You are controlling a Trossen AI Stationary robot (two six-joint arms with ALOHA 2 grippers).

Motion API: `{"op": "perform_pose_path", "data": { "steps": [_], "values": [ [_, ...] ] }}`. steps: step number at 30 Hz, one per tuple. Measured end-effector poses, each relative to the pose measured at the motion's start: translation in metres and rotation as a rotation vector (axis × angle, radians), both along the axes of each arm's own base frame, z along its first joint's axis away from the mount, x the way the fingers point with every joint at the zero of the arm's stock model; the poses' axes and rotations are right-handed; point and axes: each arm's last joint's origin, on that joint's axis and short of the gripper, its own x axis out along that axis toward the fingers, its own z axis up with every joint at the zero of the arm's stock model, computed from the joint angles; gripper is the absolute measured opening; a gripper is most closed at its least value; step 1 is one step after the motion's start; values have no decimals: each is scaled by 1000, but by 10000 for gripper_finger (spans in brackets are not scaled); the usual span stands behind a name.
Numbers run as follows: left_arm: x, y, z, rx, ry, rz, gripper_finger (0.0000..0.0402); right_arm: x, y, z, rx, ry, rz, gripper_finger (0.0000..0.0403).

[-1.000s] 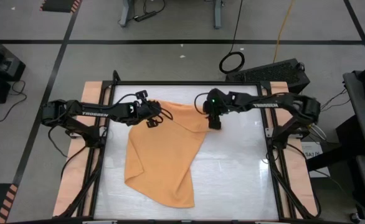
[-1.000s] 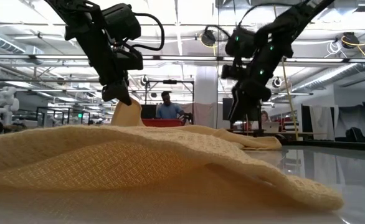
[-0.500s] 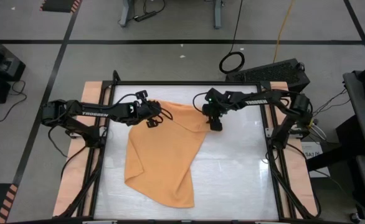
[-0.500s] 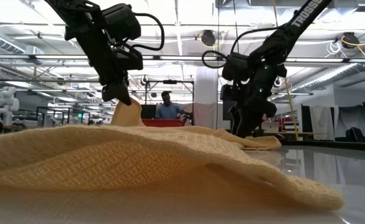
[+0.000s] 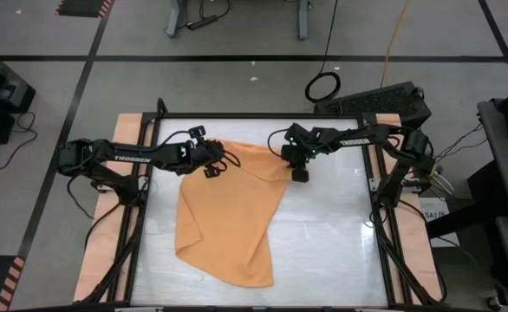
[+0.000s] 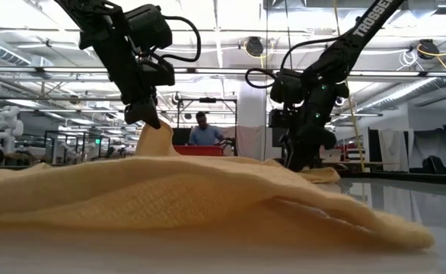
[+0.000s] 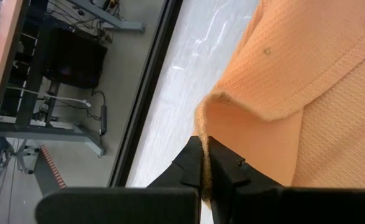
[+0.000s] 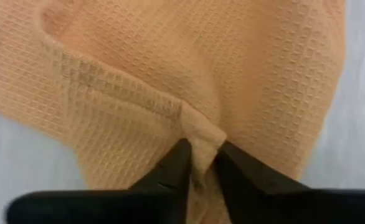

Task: Roll towel
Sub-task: Roll the yellow towel

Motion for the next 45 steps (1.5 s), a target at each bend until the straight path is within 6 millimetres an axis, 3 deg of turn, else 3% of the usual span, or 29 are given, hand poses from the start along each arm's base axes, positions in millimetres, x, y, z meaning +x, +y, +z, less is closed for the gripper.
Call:
{"op": "perform_pose_path", "data": {
  "steps": [3,6,16,20,25,34,41,45],
  "values": [
    [0,0,0,0,0,0,10,0,0,0,2,0,1,31],
    [0,0,0,0,0,0,10,1,2,0,-1,1,5,28],
    [0,0,0,0,0,0,10,6,6,2,-82,2,-2,114],
    [0,0,0,-2,-1,-1,10,7,7,6,-94,-21,15,124],
    [0,0,0,-7,-2,-5,10,7,7,12,-104,-40,18,97],
    [0,0,0,-10,-3,-6,10,5,10,11,-36,-39,37,11],
    [1,0,0,-9,-11,-6,10,2,13,11,-25,-13,38,2],
    [3,3,2,-1,-43,0,10,-1,19,30,-30,-57,-3,1]
  ]
}}
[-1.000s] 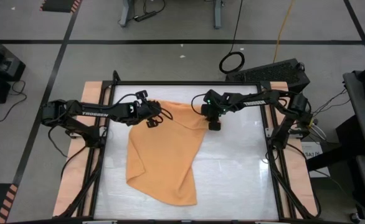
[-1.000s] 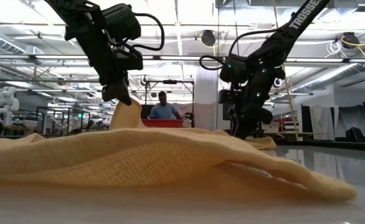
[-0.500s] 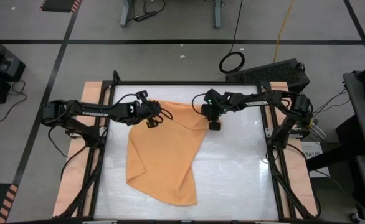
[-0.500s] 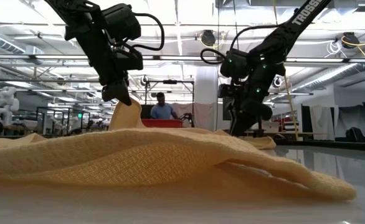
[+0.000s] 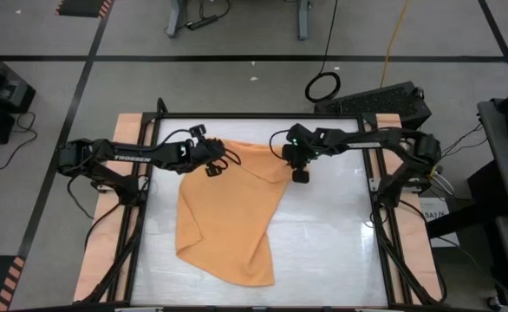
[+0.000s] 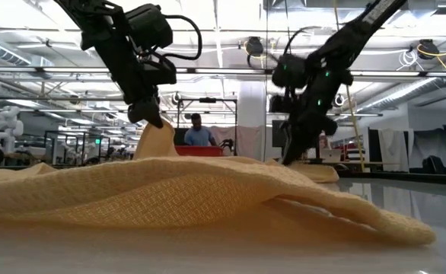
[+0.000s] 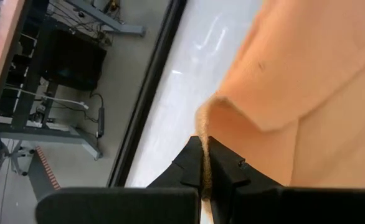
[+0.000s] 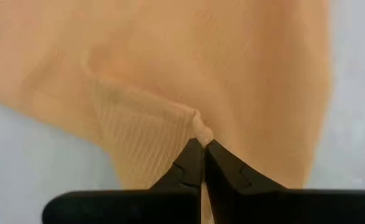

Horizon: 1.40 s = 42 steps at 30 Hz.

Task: Roll towel
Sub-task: Roll the yellow towel

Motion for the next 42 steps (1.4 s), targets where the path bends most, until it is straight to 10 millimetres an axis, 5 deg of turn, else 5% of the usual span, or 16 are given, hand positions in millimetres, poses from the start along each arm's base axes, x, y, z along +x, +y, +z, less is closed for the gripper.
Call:
{"op": "perform_pose_path", "data": {
  "steps": [11,16,23,30,42],
  "values": [
    [8,5,33,210,-104,25,10,-41,29,99,-330,-215,-291,0],
    [8,7,85,373,-203,86,10,-69,30,142,-580,-363,-483,0],
    [-5,7,170,547,-421,64,10,-93,33,200,-780,-722,-519,0],
    [-28,5,211,621,-511,70,10,-96,27,220,-838,-813,-511,0],
    [-34,-2,173,322,-355,0,10,-89,8,193,-762,-612,-487,0]
  ]
}}
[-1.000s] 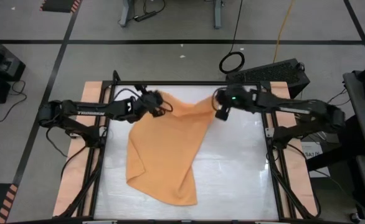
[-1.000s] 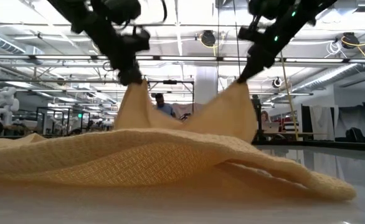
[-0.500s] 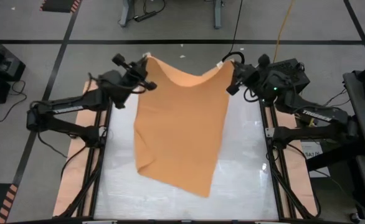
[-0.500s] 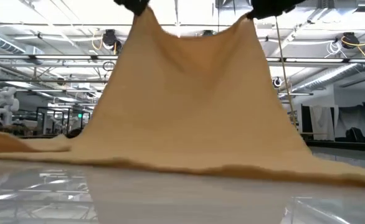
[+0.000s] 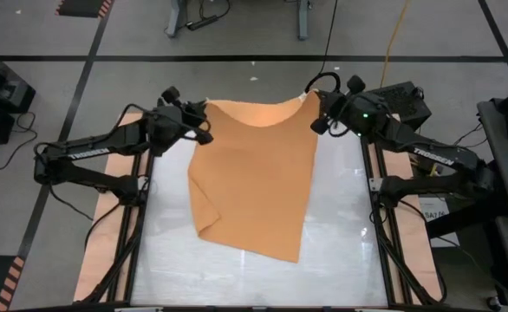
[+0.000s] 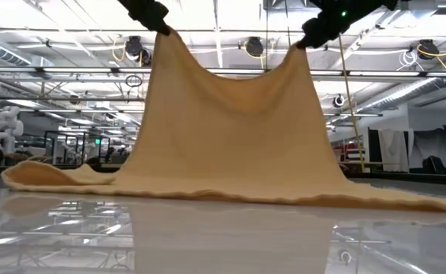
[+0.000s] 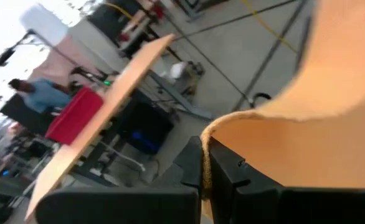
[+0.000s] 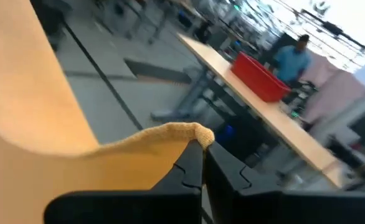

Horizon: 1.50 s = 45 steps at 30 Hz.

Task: Roll towel
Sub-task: Roll the yellow towel

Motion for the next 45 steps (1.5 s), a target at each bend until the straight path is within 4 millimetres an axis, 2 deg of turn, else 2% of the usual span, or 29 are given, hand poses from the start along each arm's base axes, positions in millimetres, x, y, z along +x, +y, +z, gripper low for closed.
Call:
{"op": "perform_pose_path", "data": {
  "steps": [3,6,13,18,23,26,30,36,41,45],
  "values": [
    [-4,-5,1,-12,-1,-13,10,-8,9,6,70,-91,113,0],
    [-8,-6,-6,-64,46,-12,10,-13,18,1,219,-97,237,0],
    [-15,4,-36,-218,129,13,10,-17,25,-36,517,45,242,0],
    [-17,2,-59,-335,170,-14,10,-16,31,-70,629,111,248,0],
    [-9,7,-87,-391,174,-29,10,-17,32,-100,668,145,220,0],
    [2,15,-106,-373,191,-17,10,-19,31,-111,642,148,155,0],
    [16,34,-122,-326,194,42,10,-19,27,-119,580,133,71,0],
    [29,56,-146,-331,230,97,10,-12,24,-119,546,78,74,0],
    [30,60,-154,-360,231,147,28,-6,19,-120,532,56,73,0],
    [24,53,-144,-400,239,157,82,-4,15,-123,537,63,59,0]
  ]
}}
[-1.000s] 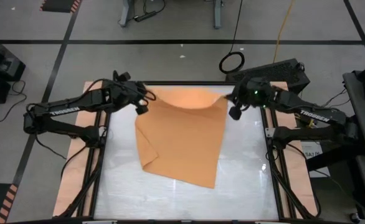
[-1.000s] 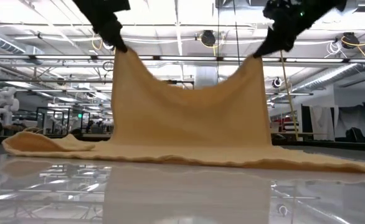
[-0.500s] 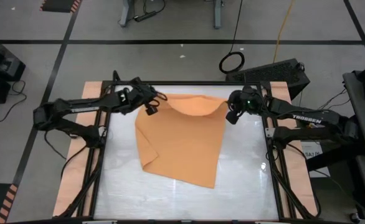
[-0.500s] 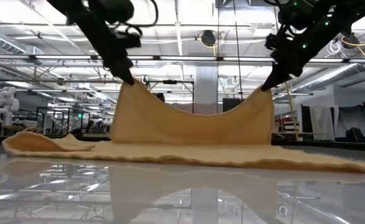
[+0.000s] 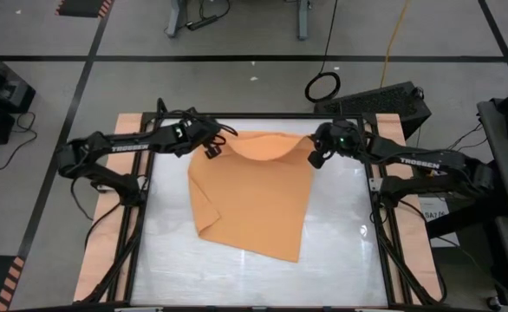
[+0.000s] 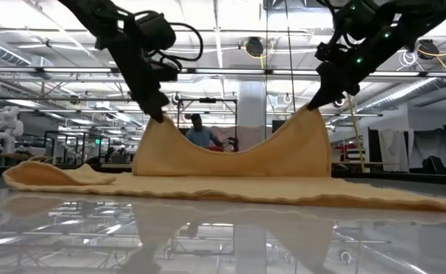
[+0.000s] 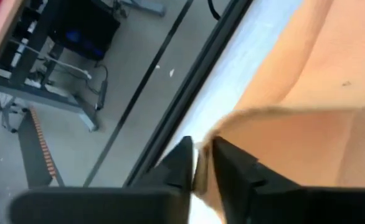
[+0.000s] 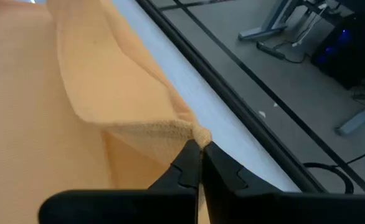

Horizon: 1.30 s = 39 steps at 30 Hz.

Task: Roll towel
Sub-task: Roll the yellow towel

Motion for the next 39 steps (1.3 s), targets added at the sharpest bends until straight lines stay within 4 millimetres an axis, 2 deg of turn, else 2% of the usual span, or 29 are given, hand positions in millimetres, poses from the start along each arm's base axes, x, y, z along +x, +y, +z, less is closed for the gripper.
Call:
{"op": "perform_pose_path", "data": {
  "steps": [7,12,19,27,31,35,39],
  "values": [
    [-24,-29,31,-70,-67,-1,196,3,-1,-4,6,20,3,0],
    [-37,-60,36,-354,-127,-206,229,3,-1,-4,8,21,5,0],
    [-33,-109,7,-613,-88,-399,218,3,-1,-5,10,22,8,0],
    [-23,-164,-11,-611,-97,-678,199,3,-1,-5,11,23,8,0],
    [-18,-174,-31,-580,-43,-735,179,3,-1,-5,7,26,12,0],
    [-10,-176,-55,-563,90,-762,151,3,-1,-4,6,26,12,0],
    [-1,-178,-72,-546,152,-823,119,3,-1,-4,7,27,12,0]
  ]
}}
